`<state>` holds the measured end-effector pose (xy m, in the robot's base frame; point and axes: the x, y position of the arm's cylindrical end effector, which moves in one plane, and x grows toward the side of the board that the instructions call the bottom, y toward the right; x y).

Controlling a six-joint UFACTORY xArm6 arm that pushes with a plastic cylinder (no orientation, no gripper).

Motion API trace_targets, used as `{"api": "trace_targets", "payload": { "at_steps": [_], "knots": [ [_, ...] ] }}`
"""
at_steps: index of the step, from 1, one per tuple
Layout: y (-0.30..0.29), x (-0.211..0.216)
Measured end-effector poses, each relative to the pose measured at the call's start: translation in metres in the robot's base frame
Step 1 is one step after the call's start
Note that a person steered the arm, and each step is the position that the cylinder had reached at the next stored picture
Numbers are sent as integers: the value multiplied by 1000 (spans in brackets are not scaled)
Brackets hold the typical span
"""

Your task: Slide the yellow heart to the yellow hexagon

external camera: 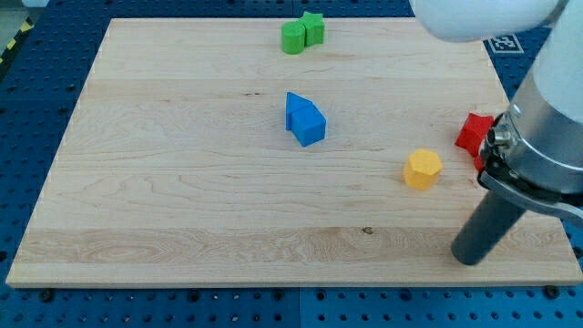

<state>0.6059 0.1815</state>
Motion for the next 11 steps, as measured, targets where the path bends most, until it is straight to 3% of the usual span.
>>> {"api": "trace_targets", "payload": {
  "at_steps": [2, 5, 8, 11],
  "knots": [
    [61, 10],
    [23, -22],
    [80, -6],
    [17, -55]
  ]
}}
